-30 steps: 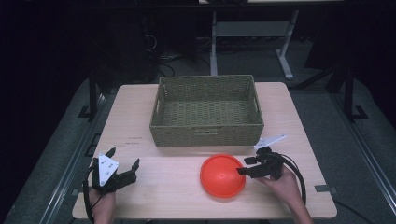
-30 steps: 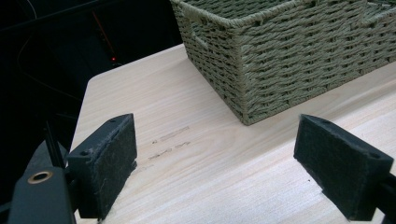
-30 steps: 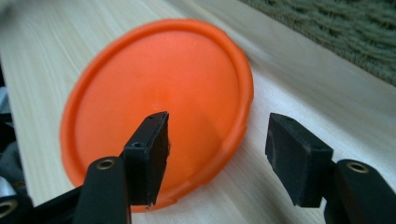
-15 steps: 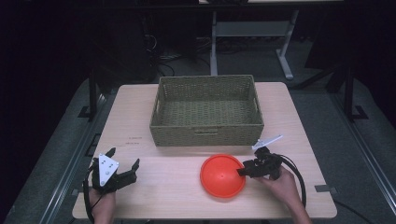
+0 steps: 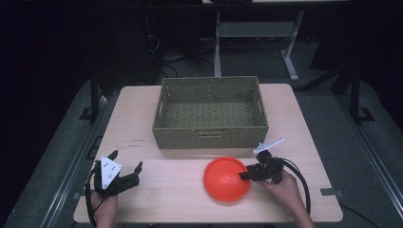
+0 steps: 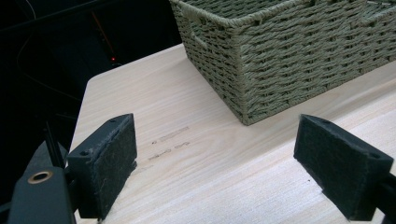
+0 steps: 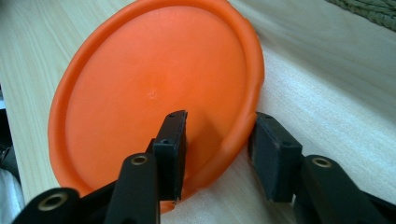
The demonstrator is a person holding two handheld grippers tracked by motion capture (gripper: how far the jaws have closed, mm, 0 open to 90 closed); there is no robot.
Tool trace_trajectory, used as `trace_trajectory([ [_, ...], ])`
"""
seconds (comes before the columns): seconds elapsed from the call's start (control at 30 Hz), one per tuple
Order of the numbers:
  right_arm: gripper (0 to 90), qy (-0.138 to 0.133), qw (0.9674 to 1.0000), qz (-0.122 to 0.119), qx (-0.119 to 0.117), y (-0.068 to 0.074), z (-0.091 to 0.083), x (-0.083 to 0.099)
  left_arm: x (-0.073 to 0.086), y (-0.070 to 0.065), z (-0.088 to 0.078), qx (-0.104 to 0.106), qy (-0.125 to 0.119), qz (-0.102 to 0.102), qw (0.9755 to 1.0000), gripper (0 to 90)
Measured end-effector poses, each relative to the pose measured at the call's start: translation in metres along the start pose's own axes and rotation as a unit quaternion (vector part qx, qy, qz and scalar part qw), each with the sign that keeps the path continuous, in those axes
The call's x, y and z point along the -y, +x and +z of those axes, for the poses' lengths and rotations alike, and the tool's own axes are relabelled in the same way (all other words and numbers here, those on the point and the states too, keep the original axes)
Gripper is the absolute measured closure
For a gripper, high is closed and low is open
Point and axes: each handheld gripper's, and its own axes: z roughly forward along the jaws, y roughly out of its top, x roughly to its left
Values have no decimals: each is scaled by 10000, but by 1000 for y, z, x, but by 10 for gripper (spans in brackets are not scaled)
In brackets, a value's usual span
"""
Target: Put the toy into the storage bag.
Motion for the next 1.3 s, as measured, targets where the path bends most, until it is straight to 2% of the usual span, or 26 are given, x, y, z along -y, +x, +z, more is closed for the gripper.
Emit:
trace_trajectory([
  [0.07,599,-10,10000,4,29,0,-1,0,0,0,0,3,15,54,10000,127],
  [0.27,654,-139,9999,18,53,3,-4,0,0,1,-1,-27,22,19,10000,127],
  [0.33,665,-146,9998,-11,129,5,-6,-1,0,0,-1,-34,5,-14,10000,127],
  [0.7,729,-271,9995,17,160,8,-12,-1,0,-1,-1,-35,-5,34,10000,127],
  [0.8,770,-436,9989,-58,168,15,-19,-4,0,0,0,-22,10,-1,10000,127],
  [0.97,796,-541,9983,-138,192,22,-25,-6,0,-1,-1,-33,13,20,10000,127],
  [1.1,816,-693,9975,-128,43,23,-30,-6,0,0,0,-41,11,7,10000,127],
  [1.13,818,-800,9967,-96,-63,23,-33,-6,0,0,-1,-48,14,12,10000,127],
  [1.3,820,-866,9962,-101,-71,25,-37,-7,0,0,-1,-52,16,51,10000,127],
])
